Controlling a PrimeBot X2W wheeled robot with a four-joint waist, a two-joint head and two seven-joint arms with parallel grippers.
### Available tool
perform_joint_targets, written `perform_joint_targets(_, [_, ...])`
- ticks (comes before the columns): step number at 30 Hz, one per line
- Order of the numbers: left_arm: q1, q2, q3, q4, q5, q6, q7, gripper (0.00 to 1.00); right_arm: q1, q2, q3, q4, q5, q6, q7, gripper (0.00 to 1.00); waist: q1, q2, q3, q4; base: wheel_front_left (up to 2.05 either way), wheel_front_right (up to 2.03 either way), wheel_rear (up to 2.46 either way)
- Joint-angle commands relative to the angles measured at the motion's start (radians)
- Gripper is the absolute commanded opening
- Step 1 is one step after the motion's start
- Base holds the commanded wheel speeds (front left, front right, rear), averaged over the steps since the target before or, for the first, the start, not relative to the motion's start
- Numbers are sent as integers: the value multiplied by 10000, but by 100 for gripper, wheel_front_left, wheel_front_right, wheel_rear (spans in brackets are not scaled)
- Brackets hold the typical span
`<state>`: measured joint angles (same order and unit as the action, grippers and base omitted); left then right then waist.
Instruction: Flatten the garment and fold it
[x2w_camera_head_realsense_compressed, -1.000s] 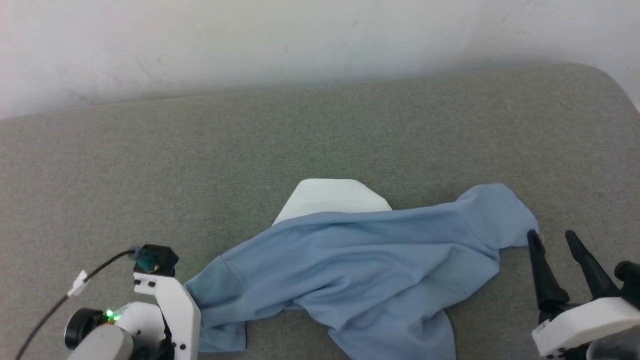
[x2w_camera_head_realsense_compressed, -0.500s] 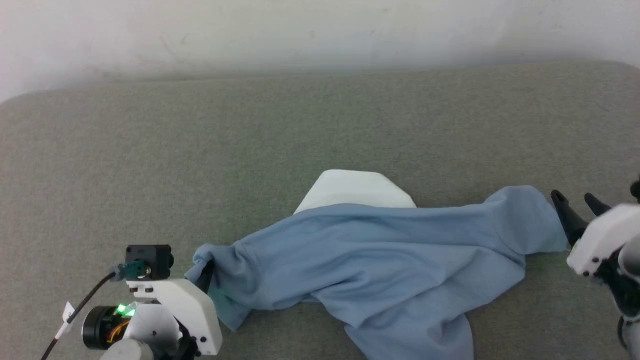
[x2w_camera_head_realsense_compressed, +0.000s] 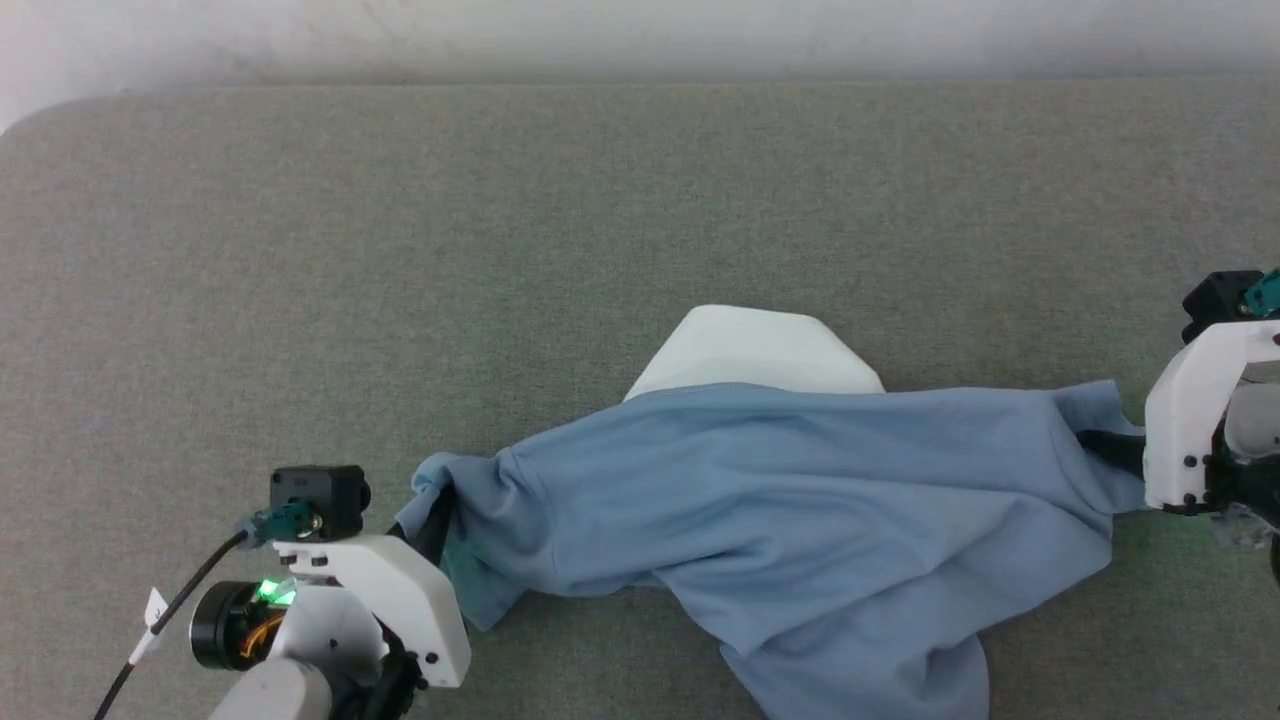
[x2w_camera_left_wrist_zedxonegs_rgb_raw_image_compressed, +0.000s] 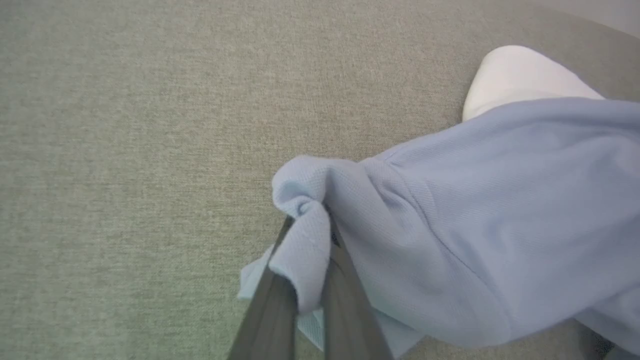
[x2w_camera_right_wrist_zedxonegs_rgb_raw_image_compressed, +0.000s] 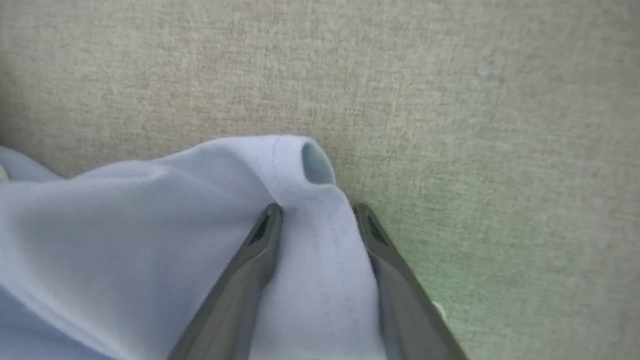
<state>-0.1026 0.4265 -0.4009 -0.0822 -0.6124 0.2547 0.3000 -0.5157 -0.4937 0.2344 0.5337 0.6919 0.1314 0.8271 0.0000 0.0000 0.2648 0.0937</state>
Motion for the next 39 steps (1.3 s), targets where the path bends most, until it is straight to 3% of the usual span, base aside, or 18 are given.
perform_joint_targets(1, [-164, 0, 28, 58, 28, -60, -18, 0, 762, 277, 519, 578, 237, -7, 726, 0, 0, 0, 2, -45, 0, 0, 0])
perform_joint_targets(5, [-308, 190, 193, 110, -94, -166, 44, 0, 454, 117, 660, 127, 455, -7, 555, 0, 0, 0, -192, -286, 0, 0, 0])
perform_joint_targets(11, [-1404, 976, 885, -131, 206, -228, -98, 0, -711, -546, 164, -1114, -385, -7, -2278, 0, 0, 0, -695, -646, 0, 0, 0])
perform_joint_targets(16, [-3479, 1288, 1392, 763, 60, -734, -76, 0, -1860, -809, -543, -1314, -1030, -7, -3856, 0, 0, 0, -830, -846, 0, 0, 0])
perform_joint_targets(22, [-6720, 934, 1327, 3235, 431, -1218, -592, 0, -3987, -650, -951, -747, -1681, -7, -5529, 0, 0, 0, -338, -1140, 0, 0, 0])
perform_joint_targets(30, [-10712, 357, 1217, 6137, 1362, -1413, -2623, 0, -7302, -310, -923, 642, -3004, -7, -8201, 0, 0, 0, 484, -1437, 0, 0, 0])
perform_joint_targets(35, [-12382, 162, 1094, 7249, 1767, -1583, -3802, 0, -8669, -87, -555, 1450, -3414, -7, -9459, 0, 0, 0, 986, -1524, 0, 0, 0])
perform_joint_targets(39, [-12875, 46, 971, 7910, 1894, -1706, -4233, 0, -8984, 87, -56, 1891, -3294, -7, -9849, 0, 0, 0, 1325, -1536, 0, 0, 0])
